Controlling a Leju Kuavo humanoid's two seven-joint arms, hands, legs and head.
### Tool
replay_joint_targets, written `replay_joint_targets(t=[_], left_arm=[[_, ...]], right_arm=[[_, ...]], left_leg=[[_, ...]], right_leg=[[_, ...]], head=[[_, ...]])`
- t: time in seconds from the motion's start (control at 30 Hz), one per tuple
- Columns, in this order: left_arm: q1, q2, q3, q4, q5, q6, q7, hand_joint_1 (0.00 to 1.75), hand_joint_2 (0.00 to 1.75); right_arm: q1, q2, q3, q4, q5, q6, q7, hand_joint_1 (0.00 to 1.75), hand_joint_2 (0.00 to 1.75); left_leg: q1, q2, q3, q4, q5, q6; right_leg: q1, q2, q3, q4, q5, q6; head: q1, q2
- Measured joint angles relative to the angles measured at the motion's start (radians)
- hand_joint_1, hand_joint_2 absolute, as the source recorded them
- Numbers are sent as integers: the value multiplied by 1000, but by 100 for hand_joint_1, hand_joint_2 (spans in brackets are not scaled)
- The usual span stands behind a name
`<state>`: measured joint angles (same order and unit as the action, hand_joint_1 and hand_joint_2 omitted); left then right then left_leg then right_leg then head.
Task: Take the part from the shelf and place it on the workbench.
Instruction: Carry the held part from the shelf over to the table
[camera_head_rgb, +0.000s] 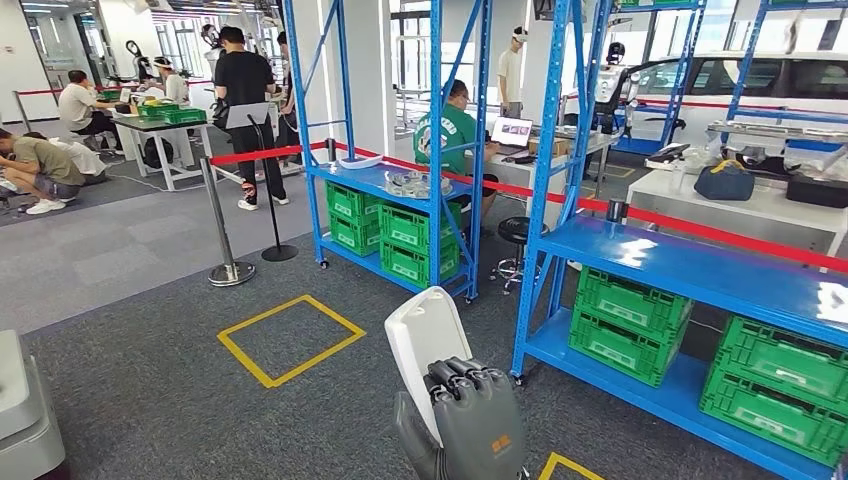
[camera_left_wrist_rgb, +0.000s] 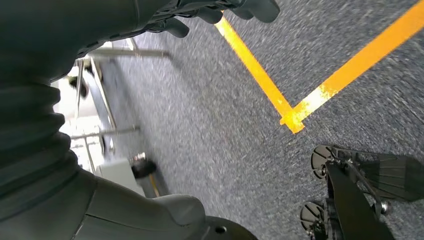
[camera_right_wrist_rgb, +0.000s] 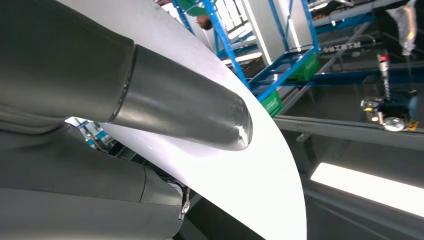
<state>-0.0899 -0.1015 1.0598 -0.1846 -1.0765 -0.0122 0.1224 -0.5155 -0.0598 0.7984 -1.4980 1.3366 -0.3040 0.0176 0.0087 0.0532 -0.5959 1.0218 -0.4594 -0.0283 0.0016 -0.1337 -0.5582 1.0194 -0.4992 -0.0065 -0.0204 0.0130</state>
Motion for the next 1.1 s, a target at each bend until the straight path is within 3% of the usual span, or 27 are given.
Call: replay_joint_targets(t=[0.03,0.1,0.17,0.23,0.27,0.3,0.33,0.4,0.47,0.53,0.57,0.6,0.67,0.73,0.77,0.8,0.83,0.9,0.97,1.03,1.07,1.1], left_arm=[[2,1,8,0,3,-1,0,0,175],[4,2,21,0,8,-5,-7,0,175],[2,3,31,0,9,-8,-16,0,175],[1,5,34,-1,8,-9,-19,0,175],[2,7,35,-1,6,-9,-18,0,175],[4,8,36,-1,5,-9,-16,0,175],[5,9,36,-1,6,-9,-15,0,175],[6,9,40,-1,10,-9,-15,0,175],[6,9,43,-1,16,-9,-14,0,175],[9,10,46,-1,19,-9,-14,0,175],[11,11,47,-1,20,-9,-14,0,175],[12,11,49,-1,20,-9,-13,0,175],[10,10,50,0,13,-9,-4,0,175],[7,10,50,0,-4,-8,13,0,175],[7,11,50,0,-15,-8,21,0,175],[7,12,50,-1,-24,-7,27,0,175],[8,14,49,-1,-32,-5,30,0,175],[7,19,49,-2,-42,1,26,0,175],[4,25,49,-4,-43,8,8,0,175],[3,32,49,-5,-43,12,-14,0,175],[4,35,49,-5,-43,12,-23,0,175],[4,38,49,-6,-43,12,-29,0,175]], right_arm=[[1,1,0,-6,3,2,2,175,0],[2,0,-1,-15,7,5,3,175,0],[7,-6,-1,-21,9,2,1,175,0],[13,-17,-2,-21,7,-3,-2,175,0],[15,-20,-2,-20,5,-6,-3,175,0],[16,-23,-2,-20,4,-8,-3,175,0],[16,-24,-2,-20,3,-8,-2,175,0],[16,-26,-2,-20,3,-8,3,175,0],[16,-28,-2,-20,3,-7,10,175,0],[16,-28,-2,-21,3,-7,14,175,0],[15,-28,-2,-22,3,-7,15,175,0],[15,-27,-2,-22,3,-8,15,175,0],[15,-27,-2,-23,3,-8,15,175,0],[17,-26,-3,-24,1,-3,19,175,0],[18,-26,-3,-24,-1,4,24,175,0],[19,-24,-3,-24,-3,12,29,175,0],[20,-21,-3,-26,-5,20,32,175,0],[23,-12,-3,-31,-7,29,30,175,0],[27,-5,-4,-36,-6,25,19,175,0],[28,3,-4,-35,-12,9,0,175,0],[28,11,-5,-34,-19,-2,-10,175,0],[26,19,-6,-32,-26,-12,-18,175,0]], left_leg=[[1,-12,-1,-1,2,7],[4,-35,-1,-6,8,21],[6,-58,-4,-8,13,30],[4,-85,-10,-6,15,34],[4,-100,-12,-4,16,34],[4,-115,-13,-2,17,33],[4,-130,-14,0,18,31],[4,-157,-18,4,20,24],[5,-178,-24,4,24,11],[7,-196,-31,-2,31,-4],[6,-186,-36,0,30,-9],[4,-161,-46,16,19,-13],[1,-92,-91,113,-40,-18],[2,-63,-151,248,-105,-23],[2,-60,-164,283,-115,-25],[2,-58,-156,278,-105,-25],[2,-51,-127,232,-81,-25],[-1,-7,-41,91,-27,-19],[-6,21,3,11,-5,-5],[-8,1,0,4,-2,9],[-6,-11,0,2,1,15],[-4,-23,1,-2,4,21]], right_leg=[[-2,-2,2,1,-3,7],[-8,43,-8,35,-30,18],[-12,108,-58,144,-92,24],[-12,128,-119,263,-136,23],[-12,130,-129,281,-132,22],[-12,133,-120,259,-110,19],[-12,140,-93,203,-76,16],[-13,183,-30,71,-23,9],[-10,210,-5,15,-9,3],[-7,190,-6,11,-3,-7],[-7,179,-4,8,1,-14],[-9,166,-3,3,4,-22],[-8,137,-2,-1,7,-32],[-5,106,-3,-1,5,-36],[-4,90,-4,-1,5,-37],[-4,76,-4,-1,4,-37],[-4,62,-3,0,3,-35],[-1,37,-2,4,-2,-29],[5,14,1,8,-7,-21],[7,-8,4,7,-10,-12],[5,-6,6,10,-13,-6],[2,13,3,23,-24,-1]], head=[[0,0],[1,0],[3,0],[4,0],[4,0],[4,0],[4,0],[3,0],[4,0],[4,0],[4,0],[3,0],[0,0],[0,0],[0,0],[0,0],[0,0],[0,0],[1,0],[2,0],[2,0],[2,0]])
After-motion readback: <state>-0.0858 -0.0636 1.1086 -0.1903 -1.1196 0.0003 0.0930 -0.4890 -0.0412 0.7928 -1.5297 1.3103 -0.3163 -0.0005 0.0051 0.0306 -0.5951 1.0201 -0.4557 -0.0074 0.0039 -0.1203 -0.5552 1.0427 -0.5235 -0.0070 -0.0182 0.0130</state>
